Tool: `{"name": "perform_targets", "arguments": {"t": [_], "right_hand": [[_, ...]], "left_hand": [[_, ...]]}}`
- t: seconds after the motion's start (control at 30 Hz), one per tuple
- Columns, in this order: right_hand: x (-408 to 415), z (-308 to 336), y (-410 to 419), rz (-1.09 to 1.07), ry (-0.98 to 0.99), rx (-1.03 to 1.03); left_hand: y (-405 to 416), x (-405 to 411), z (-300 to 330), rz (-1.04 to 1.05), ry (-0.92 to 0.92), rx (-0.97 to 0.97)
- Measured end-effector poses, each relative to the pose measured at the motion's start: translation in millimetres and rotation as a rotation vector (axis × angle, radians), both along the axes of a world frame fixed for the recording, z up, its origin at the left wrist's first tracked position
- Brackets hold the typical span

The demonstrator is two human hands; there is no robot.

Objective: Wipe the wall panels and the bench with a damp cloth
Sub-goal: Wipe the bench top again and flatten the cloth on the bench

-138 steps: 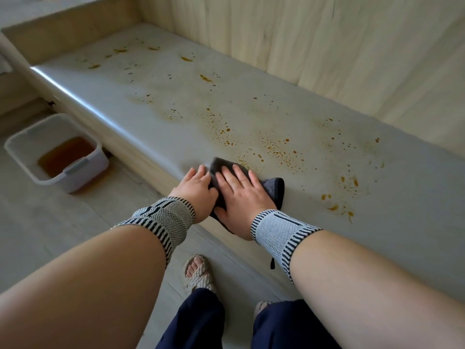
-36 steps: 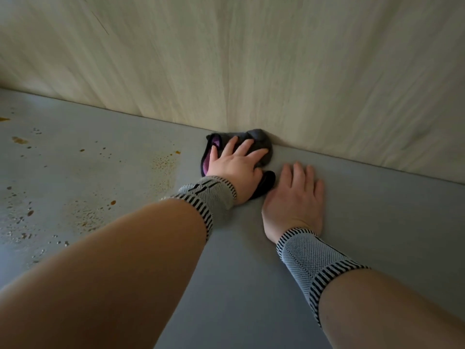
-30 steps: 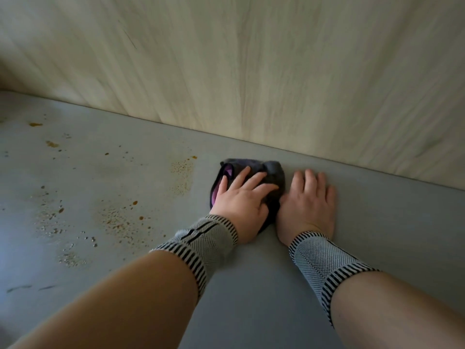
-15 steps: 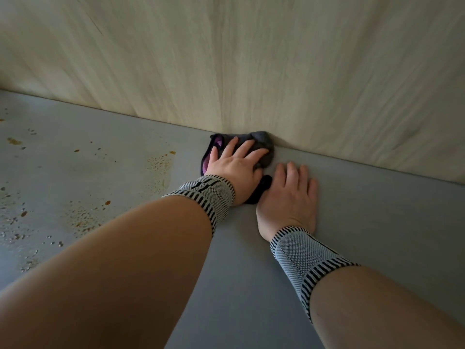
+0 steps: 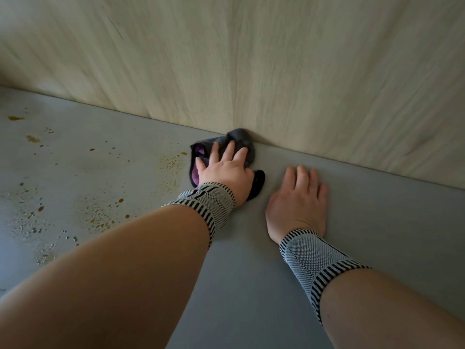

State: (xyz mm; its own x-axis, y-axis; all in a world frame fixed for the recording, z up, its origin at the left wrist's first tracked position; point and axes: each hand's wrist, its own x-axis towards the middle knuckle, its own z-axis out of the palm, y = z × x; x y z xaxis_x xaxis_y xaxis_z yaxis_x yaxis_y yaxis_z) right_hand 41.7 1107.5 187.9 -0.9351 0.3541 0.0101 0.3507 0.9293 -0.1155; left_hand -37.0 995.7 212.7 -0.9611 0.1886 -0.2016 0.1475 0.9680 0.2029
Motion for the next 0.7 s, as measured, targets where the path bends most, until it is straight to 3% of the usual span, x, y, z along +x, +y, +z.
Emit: {"name": "perform_targets", "arguments": {"t": [0.17,0.37,0.47,0.7], "right_hand": [[1,1,-1,-0.002,0.019,0.015],[-3,-6,1,-0.018,0.124,-0.031],[-2,-6,-1,-0.02,0.15,-0.022],[-1,-3,2,-0.007,0.008,0.013]], "left_hand": [[-3,28,0,-0.209,-0.001,0.031],[-17,72,-6,-0.199,0.018,0.009],[-12,58,-5,-0.217,0.022,-0.007],[10,8,-7,-0.251,0.038,-0.053]]}}
